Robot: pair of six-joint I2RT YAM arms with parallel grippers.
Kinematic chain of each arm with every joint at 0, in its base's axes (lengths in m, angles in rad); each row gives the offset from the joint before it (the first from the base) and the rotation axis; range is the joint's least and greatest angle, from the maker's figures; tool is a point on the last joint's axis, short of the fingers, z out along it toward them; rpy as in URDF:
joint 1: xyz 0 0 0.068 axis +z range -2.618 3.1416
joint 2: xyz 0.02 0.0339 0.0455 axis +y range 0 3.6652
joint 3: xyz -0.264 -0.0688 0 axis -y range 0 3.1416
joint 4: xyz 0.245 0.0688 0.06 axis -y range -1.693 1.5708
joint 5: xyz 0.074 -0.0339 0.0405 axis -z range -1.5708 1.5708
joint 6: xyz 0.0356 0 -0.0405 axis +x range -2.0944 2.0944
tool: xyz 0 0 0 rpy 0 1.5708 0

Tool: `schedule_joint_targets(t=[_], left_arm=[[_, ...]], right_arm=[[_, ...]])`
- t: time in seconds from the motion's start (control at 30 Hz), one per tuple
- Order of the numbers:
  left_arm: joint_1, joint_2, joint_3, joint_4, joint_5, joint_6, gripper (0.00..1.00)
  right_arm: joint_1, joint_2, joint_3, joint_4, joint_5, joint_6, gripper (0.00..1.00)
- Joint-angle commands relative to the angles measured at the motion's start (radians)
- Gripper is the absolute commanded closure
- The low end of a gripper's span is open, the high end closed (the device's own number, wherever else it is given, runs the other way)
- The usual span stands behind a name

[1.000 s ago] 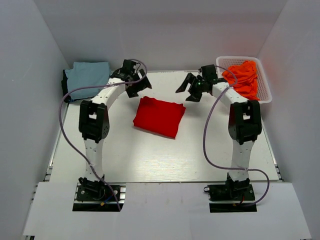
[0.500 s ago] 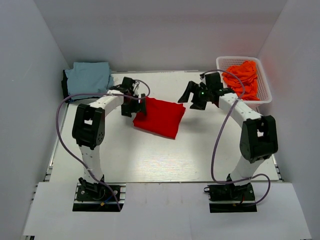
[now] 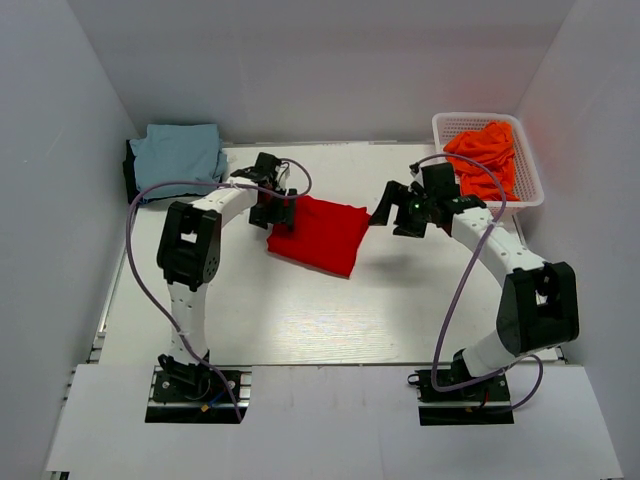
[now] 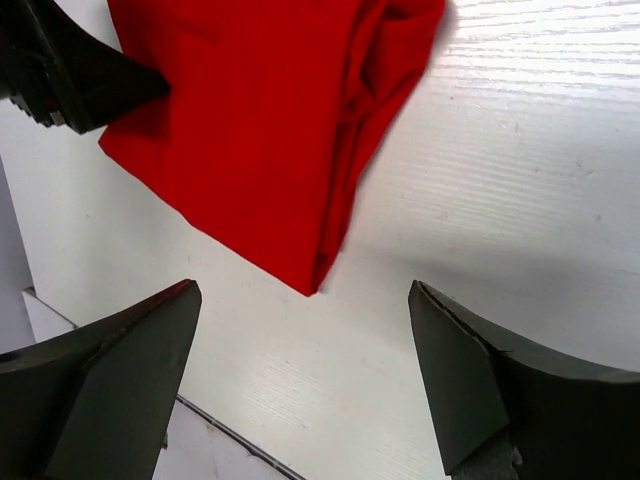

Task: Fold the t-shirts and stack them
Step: Fold the long partially folded tshirt into a neat square, then put the neatly folded tshirt into the bin with left arm

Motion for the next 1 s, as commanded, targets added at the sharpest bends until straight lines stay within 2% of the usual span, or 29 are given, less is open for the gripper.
schedule_joint_targets(t=[0.0,0.1,0.13,0.27,0.33,0.37,0.4,0.47,0.6,0.77,0.97], left_arm=[[-0.005,0.026,0.039,0.019,0.034,0.058,0.16],[-0.015,0.065,0.064,0.019,0.023,0.069,0.18],[-0.015,0.074,0.064,0.019,0.034,0.069,0.27],[-0.039,0.094,0.021,0.039,0.100,0.098,0.48],[-0.051,0.082,-0.007,0.076,0.115,0.098,0.64],[-0.061,0.082,-0.019,0.076,0.115,0.098,0.96],[-0.061,0.082,-0.019,0.076,0.124,0.098,1.00],[-0.061,0.043,-0.028,0.097,0.111,0.098,1.00],[-0.047,-0.067,-0.008,0.117,-0.053,0.090,1.00],[-0.025,-0.187,0.048,0.127,-0.095,0.207,1.00],[0.057,-0.231,0.188,0.070,-0.113,0.303,1.00]], right_arm=[[-0.006,-0.051,-0.018,-0.013,0.026,-0.044,0.10],[-0.004,-0.053,-0.028,-0.006,0.023,-0.046,0.10],[-0.004,-0.053,-0.033,-0.001,0.018,-0.044,0.10],[-0.004,-0.062,-0.053,0.020,0.013,-0.034,0.10],[-0.007,-0.068,-0.062,0.022,0.015,-0.029,0.10],[-0.006,-0.068,-0.074,0.026,0.016,-0.027,0.10],[-0.004,-0.071,-0.077,0.027,0.021,-0.026,0.10],[-0.009,-0.090,-0.087,0.034,0.027,-0.024,0.10],[-0.010,-0.119,-0.119,0.039,0.041,-0.026,0.10],[-0.010,-0.133,-0.113,0.016,0.049,-0.054,0.10],[-0.009,-0.160,-0.113,-0.012,0.049,-0.058,0.10]])
